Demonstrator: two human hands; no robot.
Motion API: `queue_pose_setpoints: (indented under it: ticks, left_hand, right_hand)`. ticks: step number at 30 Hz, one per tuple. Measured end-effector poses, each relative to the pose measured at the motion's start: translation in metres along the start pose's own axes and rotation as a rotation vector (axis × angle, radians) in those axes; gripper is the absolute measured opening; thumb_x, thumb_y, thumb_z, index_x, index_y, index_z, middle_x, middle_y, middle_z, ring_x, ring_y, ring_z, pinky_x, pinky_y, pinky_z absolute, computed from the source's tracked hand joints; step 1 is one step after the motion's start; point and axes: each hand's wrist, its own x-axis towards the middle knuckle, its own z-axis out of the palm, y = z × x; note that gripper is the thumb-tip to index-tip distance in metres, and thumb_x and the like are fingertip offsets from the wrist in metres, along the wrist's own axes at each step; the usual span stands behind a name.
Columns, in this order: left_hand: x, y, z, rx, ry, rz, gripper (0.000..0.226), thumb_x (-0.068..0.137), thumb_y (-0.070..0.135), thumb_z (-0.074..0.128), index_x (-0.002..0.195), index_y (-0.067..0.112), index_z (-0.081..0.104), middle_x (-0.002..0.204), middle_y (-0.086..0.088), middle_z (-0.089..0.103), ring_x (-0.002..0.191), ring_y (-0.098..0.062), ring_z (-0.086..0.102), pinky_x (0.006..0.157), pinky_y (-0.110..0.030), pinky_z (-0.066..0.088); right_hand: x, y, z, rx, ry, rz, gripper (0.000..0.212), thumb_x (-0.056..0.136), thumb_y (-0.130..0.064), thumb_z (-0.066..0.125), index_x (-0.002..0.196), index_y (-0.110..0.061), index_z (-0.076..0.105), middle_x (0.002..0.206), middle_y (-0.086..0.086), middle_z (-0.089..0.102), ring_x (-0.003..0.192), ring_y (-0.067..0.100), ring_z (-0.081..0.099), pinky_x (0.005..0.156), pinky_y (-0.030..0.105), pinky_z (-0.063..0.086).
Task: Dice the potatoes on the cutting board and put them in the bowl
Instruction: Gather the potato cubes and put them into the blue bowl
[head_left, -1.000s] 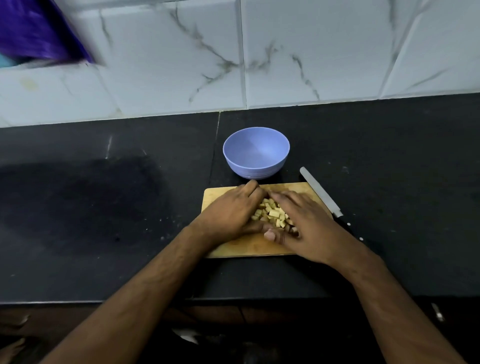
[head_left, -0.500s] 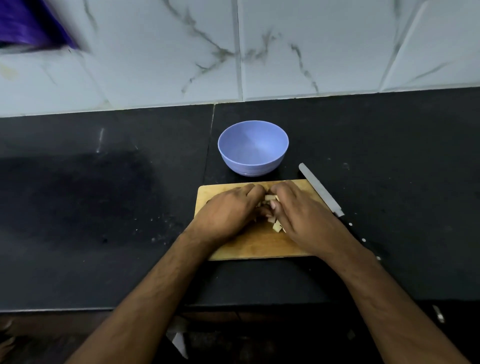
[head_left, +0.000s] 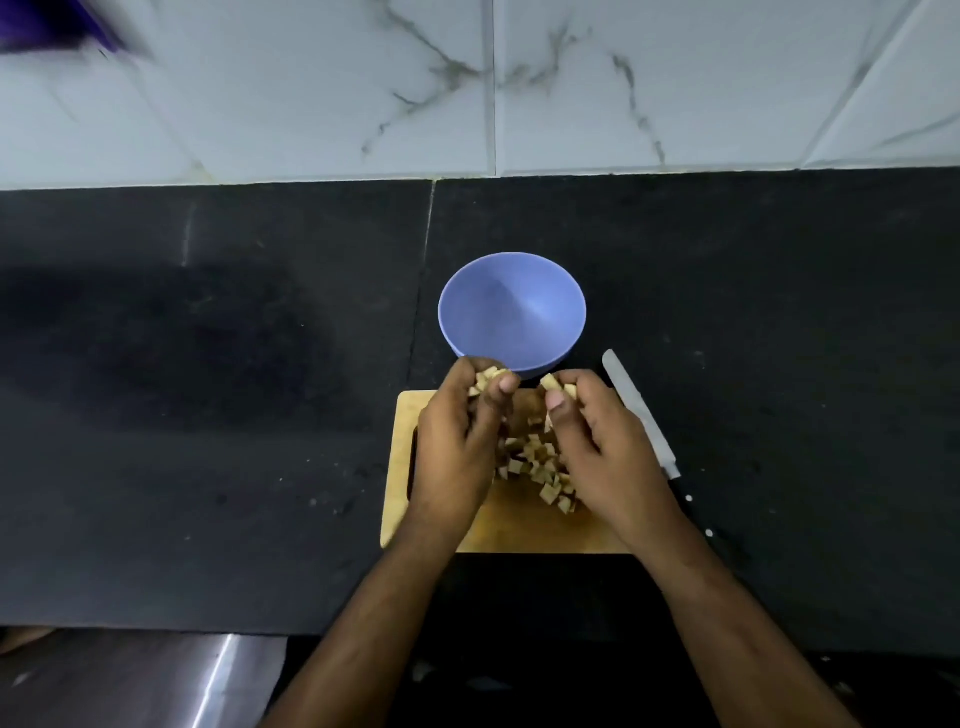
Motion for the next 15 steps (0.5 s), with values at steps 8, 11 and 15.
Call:
queue_pose_setpoints:
  ticks: [8,11,15]
  left_hand:
    - [0.019,0.069,0.006,-0.610,0.076,-0.546,0.035,0.104,0.040,0.048,0.095,0.009,0.061,0.059,0.002,0.054,0.043,-0.006,0.048,0.040,-0.017,0.038]
    - [0.045,0.077,0.004,-0.576,0.135,-0.625,0.034,0.102,0.043,0.053,0.094,0.011,0.063,0.062,0.001,0.053,0.046,-0.007,0.045,0.039,-0.018,0.034]
    - [0.079,0.076,0.004,-0.450,0.087,-0.626,0.035,0.103,0.039,0.055,0.091,0.008,0.067,0.076,-0.010,0.064,0.066,-0.019,0.060,0.055,-0.030,0.054]
  right_hand:
    - [0.030,-0.067,-0.017,0.537,-0.052,0.424,0.020,0.103,-0.037,0.048,0.109,-0.032,0.066,0.091,-0.023,0.069,0.081,0.000,0.067,0.071,0.020,0.053]
    - [0.056,-0.076,-0.023,0.577,-0.040,0.503,0.021,0.102,-0.034,0.050,0.105,-0.025,0.070,0.071,-0.013,0.060,0.065,0.004,0.053,0.062,0.023,0.048]
    - [0.099,-0.071,-0.026,0.544,-0.061,0.608,0.022,0.097,-0.029,0.056,0.099,-0.013,0.070,0.068,-0.002,0.055,0.061,0.008,0.049,0.056,0.027,0.040]
